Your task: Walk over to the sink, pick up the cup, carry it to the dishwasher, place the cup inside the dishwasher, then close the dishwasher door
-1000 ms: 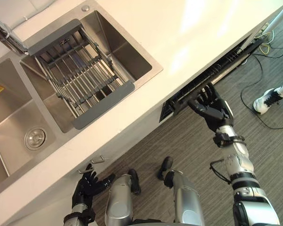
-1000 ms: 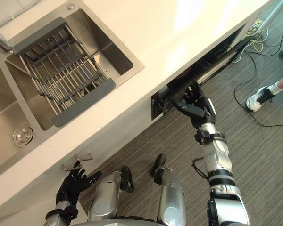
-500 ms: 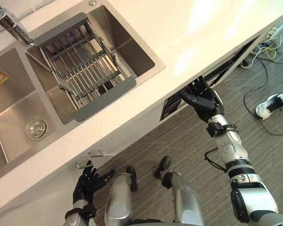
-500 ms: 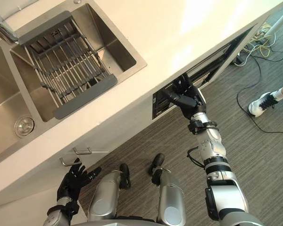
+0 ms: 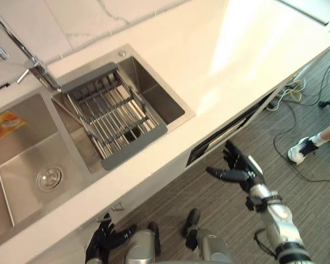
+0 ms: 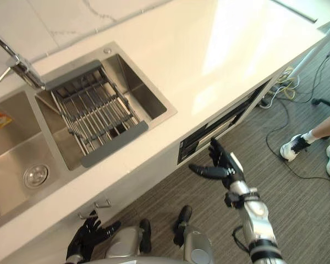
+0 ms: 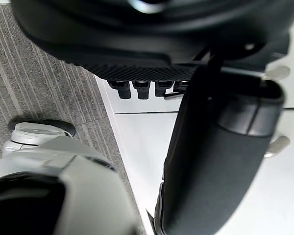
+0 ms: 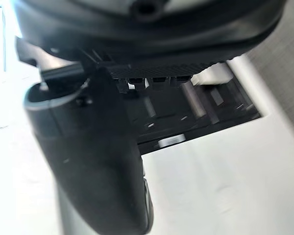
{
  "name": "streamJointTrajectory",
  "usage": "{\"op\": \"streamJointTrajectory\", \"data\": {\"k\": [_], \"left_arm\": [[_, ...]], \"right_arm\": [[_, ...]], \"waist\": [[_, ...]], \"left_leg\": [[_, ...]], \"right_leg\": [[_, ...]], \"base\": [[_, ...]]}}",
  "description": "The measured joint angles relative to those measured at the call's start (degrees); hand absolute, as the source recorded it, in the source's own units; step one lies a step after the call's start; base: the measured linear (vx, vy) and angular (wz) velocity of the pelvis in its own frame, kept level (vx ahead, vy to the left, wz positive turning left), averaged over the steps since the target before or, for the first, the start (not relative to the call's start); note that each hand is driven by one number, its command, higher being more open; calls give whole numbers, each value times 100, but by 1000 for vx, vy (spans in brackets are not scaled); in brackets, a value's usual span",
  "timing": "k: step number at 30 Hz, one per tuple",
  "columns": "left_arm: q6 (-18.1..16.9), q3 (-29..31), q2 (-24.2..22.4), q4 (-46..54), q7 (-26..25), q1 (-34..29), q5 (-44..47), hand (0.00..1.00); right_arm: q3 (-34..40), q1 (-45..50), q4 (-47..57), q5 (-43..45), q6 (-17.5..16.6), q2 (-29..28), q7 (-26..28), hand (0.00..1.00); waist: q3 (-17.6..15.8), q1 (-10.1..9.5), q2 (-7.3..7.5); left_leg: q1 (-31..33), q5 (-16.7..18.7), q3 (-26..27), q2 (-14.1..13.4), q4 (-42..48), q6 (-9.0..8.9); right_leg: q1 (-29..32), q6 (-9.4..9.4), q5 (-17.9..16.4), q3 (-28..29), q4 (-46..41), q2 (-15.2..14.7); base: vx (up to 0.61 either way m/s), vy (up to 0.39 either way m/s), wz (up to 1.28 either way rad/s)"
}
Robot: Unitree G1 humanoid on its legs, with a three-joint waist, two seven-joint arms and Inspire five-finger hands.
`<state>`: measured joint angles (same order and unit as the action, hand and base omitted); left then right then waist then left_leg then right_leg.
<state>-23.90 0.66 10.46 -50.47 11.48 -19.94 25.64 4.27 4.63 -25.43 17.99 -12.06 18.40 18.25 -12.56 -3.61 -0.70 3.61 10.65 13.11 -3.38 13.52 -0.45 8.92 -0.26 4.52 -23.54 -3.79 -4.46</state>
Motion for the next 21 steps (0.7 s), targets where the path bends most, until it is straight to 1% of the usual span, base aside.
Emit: {"op": "streamJointTrajectory", "data": {"k": [3,5,7,9,12,15,17,21], "left_arm": [[20,-1,-36,-129,15,-141,-101,100],[38,-1,-41,-166,17,-156,-109,100],[113,5,-41,-178,19,-161,-113,100],[173,9,-39,-205,19,-158,-114,100],[234,54,-39,-285,16,-132,-257,100],[237,71,-44,-396,6,-99,-324,100],[237,106,-60,-429,-6,-80,-367,100],[235,188,-76,-525,-19,-65,-492,100]], "right_arm": [[46,492,5,-593,-1,-235,-313,100],[50,692,-6,-913,-7,-398,-476,100],[49,802,-193,-1258,-63,-570,-596,100],[39,836,-649,-1554,-109,-755,-728,100],[31,842,-1374,-1663,-145,-877,-984,100],[69,824,-1974,-1716,-171,-887,-1201,100],[309,788,-2371,-1716,-252,-923,-1321,100],[829,761,-2839,-1601,-324,-935,-1456,100]], "waist": [[240,19,14],[306,36,23],[396,39,47],[445,32,72],[578,28,83],[607,12,85],[619,8,89],[623,9,93]], "left_leg": [[-221,-88,85,138,-308,81],[-352,-145,94,206,-457,116],[-440,-188,94,252,-573,141],[-564,-208,76,282,-648,149],[-647,-265,18,326,-780,151],[-835,-318,-11,350,-948,125],[-880,-337,-38,365,-996,121],[-1085,-387,-156,396,-1145,115]], "right_leg": [[-235,90,218,88,403,-5],[-369,126,307,112,567,-18],[-465,139,377,117,693,-28],[-599,151,414,117,779,-33],[-664,159,425,117,831,-42],[-800,167,430,116,867,-40],[-822,168,429,117,867,-43],[-962,198,402,118,868,-54]], "base": [[34,156,-14],[14,144,-2],[-9,78,2],[-23,70,4],[-17,45,8],[2,22,4],[0,0,0],[-2,30,0]]}}
